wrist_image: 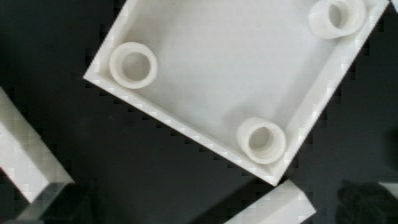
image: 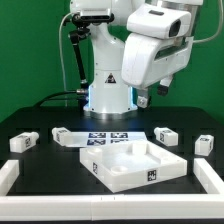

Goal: Assemble square table

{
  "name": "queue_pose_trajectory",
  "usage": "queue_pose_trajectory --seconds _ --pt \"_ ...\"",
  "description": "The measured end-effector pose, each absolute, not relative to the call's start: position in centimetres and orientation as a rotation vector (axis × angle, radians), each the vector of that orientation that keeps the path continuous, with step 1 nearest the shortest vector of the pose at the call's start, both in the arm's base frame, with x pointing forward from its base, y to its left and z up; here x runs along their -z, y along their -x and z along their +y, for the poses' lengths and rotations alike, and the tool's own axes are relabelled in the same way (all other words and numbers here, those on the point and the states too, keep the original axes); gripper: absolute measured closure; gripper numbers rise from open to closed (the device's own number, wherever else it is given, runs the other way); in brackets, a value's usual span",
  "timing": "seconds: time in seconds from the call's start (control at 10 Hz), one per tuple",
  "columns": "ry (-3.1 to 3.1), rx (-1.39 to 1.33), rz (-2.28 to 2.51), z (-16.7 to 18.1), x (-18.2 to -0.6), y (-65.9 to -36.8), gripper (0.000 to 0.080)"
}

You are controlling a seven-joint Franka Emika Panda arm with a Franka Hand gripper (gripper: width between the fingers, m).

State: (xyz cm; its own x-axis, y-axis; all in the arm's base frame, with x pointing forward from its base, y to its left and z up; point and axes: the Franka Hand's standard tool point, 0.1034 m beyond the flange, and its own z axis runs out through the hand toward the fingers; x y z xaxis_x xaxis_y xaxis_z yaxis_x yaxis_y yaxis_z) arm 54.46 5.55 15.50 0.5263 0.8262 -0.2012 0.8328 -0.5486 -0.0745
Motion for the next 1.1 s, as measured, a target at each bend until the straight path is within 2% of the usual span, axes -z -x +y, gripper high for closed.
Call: queue_pose_trajectory --seconds 0.9,1.0,1.1 --pt "-2.708 0.333 1.501 5.5 -15.4 -54.4 0.015" --pt "-2.685 0.339 1.553 5.1 -15.4 -54.1 0.015" --pt "-2.659 0.369 1.618 3.5 -15.3 -52.0 0.015"
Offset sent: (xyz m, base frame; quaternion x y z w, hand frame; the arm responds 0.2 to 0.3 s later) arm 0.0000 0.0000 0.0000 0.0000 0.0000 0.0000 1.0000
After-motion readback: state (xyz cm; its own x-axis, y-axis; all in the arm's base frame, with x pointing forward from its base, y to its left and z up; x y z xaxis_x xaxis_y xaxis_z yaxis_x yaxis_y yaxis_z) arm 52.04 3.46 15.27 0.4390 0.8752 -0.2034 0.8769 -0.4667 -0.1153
